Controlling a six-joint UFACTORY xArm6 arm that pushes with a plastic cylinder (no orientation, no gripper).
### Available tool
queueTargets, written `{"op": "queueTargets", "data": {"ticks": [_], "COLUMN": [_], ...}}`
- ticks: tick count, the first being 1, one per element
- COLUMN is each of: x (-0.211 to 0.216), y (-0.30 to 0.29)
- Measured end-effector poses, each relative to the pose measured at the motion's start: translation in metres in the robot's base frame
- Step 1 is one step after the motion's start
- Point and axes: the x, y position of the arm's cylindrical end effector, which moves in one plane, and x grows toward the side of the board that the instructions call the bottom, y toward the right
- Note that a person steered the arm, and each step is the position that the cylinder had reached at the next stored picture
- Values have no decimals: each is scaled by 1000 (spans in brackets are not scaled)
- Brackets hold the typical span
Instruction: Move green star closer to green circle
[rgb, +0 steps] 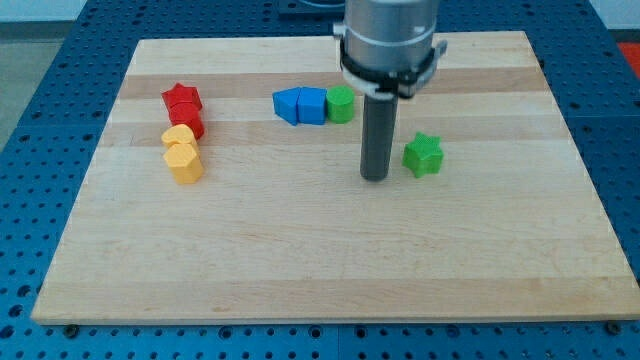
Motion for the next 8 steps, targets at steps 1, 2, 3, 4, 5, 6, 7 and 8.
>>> {"op": "queueTargets", "data": {"ticks": [1,2,3,4,5,6,7,8], "x": [13,-27,-51,-21,-39,-70,-74,-76], "y": [37,63,63,77,102,96,73,52]}}
